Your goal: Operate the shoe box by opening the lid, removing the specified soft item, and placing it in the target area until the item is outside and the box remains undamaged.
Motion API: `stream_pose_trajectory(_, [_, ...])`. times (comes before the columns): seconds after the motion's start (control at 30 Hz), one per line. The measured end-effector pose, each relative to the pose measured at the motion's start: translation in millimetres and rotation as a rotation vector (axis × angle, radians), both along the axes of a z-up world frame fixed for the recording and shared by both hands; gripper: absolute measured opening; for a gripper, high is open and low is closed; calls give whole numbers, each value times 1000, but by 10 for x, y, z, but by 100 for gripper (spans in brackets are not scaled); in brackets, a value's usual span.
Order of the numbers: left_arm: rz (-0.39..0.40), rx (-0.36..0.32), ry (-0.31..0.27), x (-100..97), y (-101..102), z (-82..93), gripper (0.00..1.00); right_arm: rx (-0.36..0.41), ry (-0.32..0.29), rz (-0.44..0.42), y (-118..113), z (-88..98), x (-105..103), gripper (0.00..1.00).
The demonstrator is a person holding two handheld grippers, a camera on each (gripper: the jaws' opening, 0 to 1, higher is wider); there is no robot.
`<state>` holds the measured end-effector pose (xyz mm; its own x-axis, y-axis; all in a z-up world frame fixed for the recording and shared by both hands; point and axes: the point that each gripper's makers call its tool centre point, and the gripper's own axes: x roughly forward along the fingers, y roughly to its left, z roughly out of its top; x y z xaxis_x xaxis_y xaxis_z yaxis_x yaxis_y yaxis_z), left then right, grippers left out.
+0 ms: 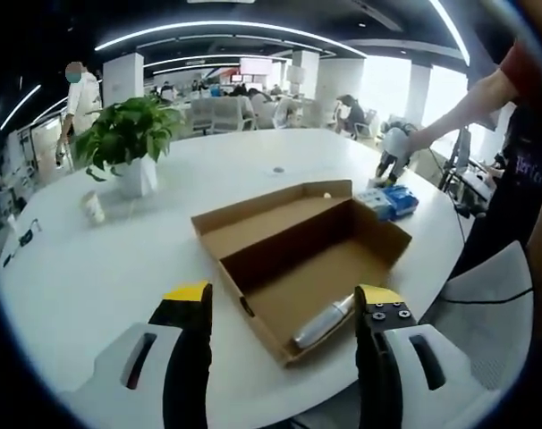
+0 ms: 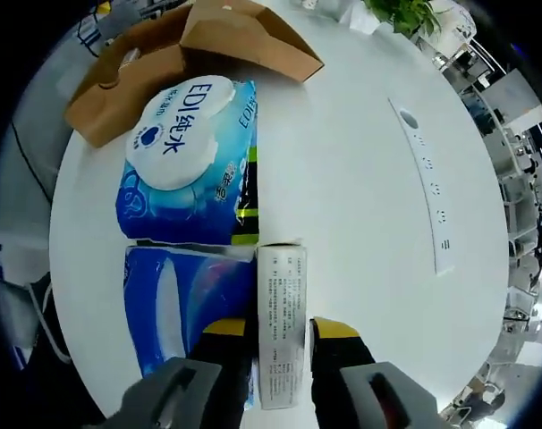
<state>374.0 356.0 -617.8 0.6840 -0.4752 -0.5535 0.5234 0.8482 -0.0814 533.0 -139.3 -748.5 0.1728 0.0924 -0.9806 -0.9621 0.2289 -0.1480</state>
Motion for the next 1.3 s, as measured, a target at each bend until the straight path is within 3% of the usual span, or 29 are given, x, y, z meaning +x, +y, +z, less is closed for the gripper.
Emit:
stream_pose_trajectory(0.43, [-13,-23,-29,-11,-13,80,64,23,-61,-66,-34,284,-15,23])
stream_pose_trajectory(0.77, [-29,-46,-45,-56,-50,113,64,98,-140,-187,-11,577,-4,24])
stream_pose_trajectory(1.0, [-40,-63,-63,-68,-60,154,64,200,-209,-336,57,809,-29,25])
stream_pose_trajectory(1.17, [-49,-77,-69,-81,-84,163,64,346,-264,-499,166,962,11,29])
stream_pose_trajectory(1.3, [-60,-83,-77,-81,-110,185,64,412,-289,-544,257,1067,-25,29])
